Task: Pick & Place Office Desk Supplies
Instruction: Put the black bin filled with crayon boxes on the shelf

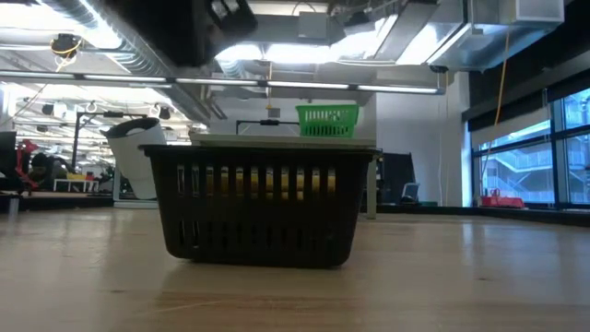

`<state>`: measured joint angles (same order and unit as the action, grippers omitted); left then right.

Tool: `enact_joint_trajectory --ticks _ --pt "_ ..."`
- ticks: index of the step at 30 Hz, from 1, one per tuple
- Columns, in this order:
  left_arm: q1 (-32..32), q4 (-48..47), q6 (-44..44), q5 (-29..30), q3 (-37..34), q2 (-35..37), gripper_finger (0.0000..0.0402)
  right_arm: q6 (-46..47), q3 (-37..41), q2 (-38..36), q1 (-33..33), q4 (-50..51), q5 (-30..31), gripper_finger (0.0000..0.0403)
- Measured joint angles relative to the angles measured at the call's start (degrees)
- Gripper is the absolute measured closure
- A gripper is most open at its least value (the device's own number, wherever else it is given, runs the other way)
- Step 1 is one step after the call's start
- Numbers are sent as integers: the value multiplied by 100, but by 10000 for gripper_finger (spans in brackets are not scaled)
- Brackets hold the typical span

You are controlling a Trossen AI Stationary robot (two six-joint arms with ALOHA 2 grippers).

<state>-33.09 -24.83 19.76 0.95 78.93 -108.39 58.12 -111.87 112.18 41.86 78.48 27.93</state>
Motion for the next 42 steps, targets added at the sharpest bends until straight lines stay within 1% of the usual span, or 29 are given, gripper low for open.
enact_joint_trajectory --ticks 4,10,13,17,19,25,30,36,39,42 --pt "25 -78 30 91 70 -229 274 3 0 0 157 118 277 324" --pt "55 -334 -66 650 75 -226 274 16 0 0 270 125 340 327" --pt "64 -330 -176 495 75 -204 273 14 0 0 299 126 409 327" --pt "59 -347 -242 248 75 -204 260 -1 0 0 300 129 421 327" --pt "58 -375 -257 286 75 -204 253 -2 0 0 298 129 424 327" --pt "185 -634 -363 679 75 -215 241 -3 0 0 298 129 467 327" --pt "259 -626 -406 571 75 -217 240 -6 0 0 300 129 467 327" --pt "195 -502 -406 576 75 -235 240 -158 0 0 300 131 471 327" --pt "189 -494 -406 617 75 -360 240 -157 2 0 300 130 539 327" --pt "191 -401 -406 498 75 -581 240 -161 2 0 300 129 613 327"
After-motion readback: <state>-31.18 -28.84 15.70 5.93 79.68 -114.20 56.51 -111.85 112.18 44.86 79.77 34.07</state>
